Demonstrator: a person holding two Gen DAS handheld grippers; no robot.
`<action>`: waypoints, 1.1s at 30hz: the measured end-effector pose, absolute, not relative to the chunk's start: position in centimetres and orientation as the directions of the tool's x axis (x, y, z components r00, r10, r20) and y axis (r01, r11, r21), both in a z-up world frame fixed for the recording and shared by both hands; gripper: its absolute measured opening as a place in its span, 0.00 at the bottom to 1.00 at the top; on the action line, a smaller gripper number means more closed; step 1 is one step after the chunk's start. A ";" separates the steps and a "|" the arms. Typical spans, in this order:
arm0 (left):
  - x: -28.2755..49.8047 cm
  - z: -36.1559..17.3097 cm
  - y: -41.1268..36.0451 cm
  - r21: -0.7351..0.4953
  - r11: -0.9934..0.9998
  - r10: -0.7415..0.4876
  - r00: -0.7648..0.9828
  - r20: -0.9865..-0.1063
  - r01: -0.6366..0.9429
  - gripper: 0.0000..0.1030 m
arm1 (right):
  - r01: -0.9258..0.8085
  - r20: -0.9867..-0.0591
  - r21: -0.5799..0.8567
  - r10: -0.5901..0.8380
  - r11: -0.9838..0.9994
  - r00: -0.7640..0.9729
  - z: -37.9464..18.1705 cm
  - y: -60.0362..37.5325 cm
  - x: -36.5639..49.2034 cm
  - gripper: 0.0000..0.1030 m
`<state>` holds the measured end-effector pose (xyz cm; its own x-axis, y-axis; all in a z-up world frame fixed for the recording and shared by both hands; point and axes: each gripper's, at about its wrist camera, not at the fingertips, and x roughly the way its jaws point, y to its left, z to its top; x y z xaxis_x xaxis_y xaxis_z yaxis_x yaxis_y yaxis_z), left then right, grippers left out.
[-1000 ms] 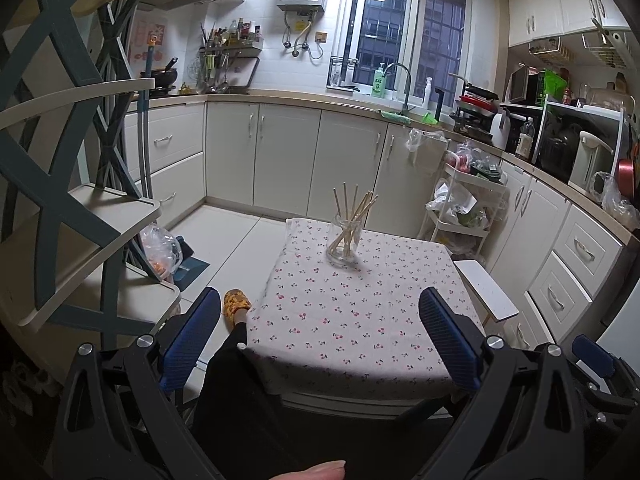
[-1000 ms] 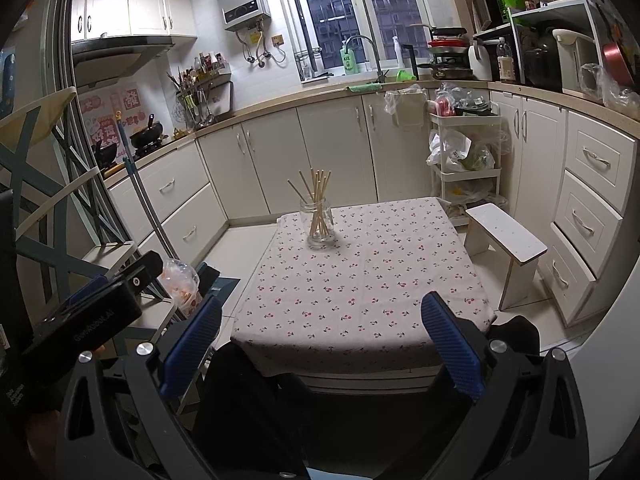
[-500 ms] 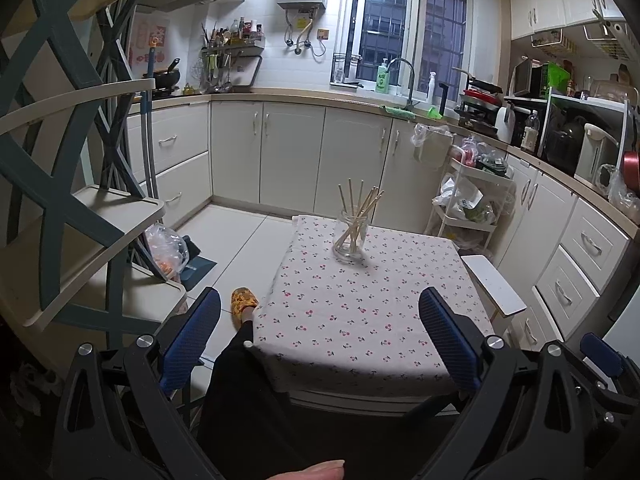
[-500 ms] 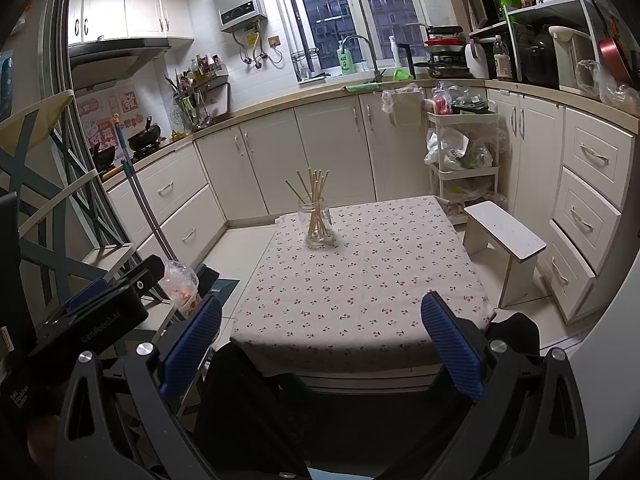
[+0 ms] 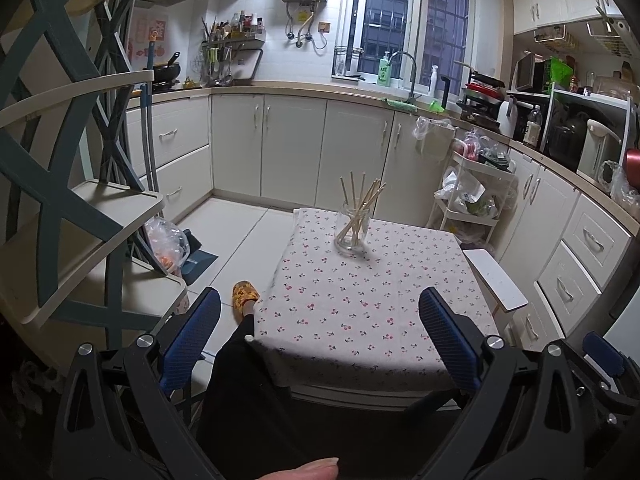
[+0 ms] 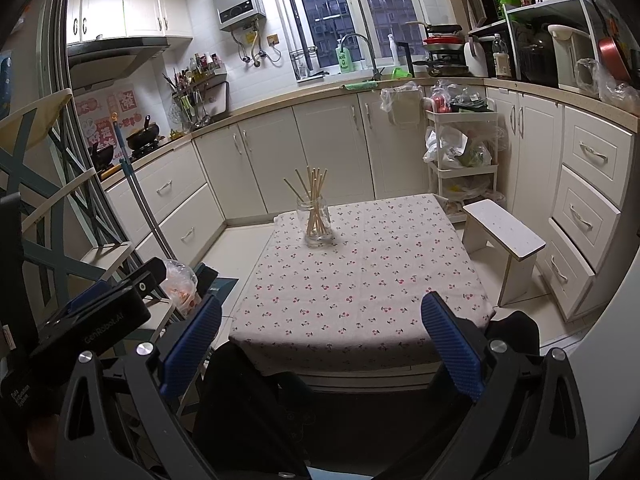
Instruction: Organize utensils
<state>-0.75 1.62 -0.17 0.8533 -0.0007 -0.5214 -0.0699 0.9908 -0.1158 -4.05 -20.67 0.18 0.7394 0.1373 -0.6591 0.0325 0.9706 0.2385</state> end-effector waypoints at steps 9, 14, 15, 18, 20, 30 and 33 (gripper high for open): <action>-0.5 -0.3 1.5 -0.114 0.992 -0.011 0.844 -0.536 -0.060 0.93 | 0.039 -0.657 0.237 0.130 0.971 0.743 0.1 -20.9 -4.3 0.93; -0.7 -0.2 1.3 -0.103 0.993 0.000 0.844 -0.536 -0.065 0.93 | 0.038 -0.658 0.239 0.133 0.970 0.741 0.0 -21.0 -4.3 0.93; -0.7 -0.2 1.2 -0.098 0.993 0.004 0.845 -0.534 -0.067 0.93 | 0.038 -0.658 0.238 0.132 0.971 0.741 0.0 -20.9 -4.2 0.93; -0.8 -0.1 1.2 -0.092 0.993 0.009 0.847 -0.532 -0.068 0.93 | 0.039 -0.657 0.237 0.131 0.971 0.742 0.0 -20.9 -4.2 0.93; -0.8 -0.1 1.1 -0.094 0.993 0.006 0.844 -0.536 -0.067 0.93 | 0.039 -0.658 0.238 0.131 0.971 0.742 0.0 -20.9 -4.2 0.93; -1.0 -0.2 1.1 -0.088 0.994 0.001 0.840 -0.542 -0.058 0.93 | 0.039 -0.657 0.238 0.132 0.970 0.742 0.0 -20.9 -4.2 0.93; -0.9 -0.2 1.2 -0.088 0.995 -0.001 0.839 -0.544 -0.056 0.93 | 0.039 -0.658 0.238 0.132 0.970 0.742 0.0 -20.9 -4.2 0.93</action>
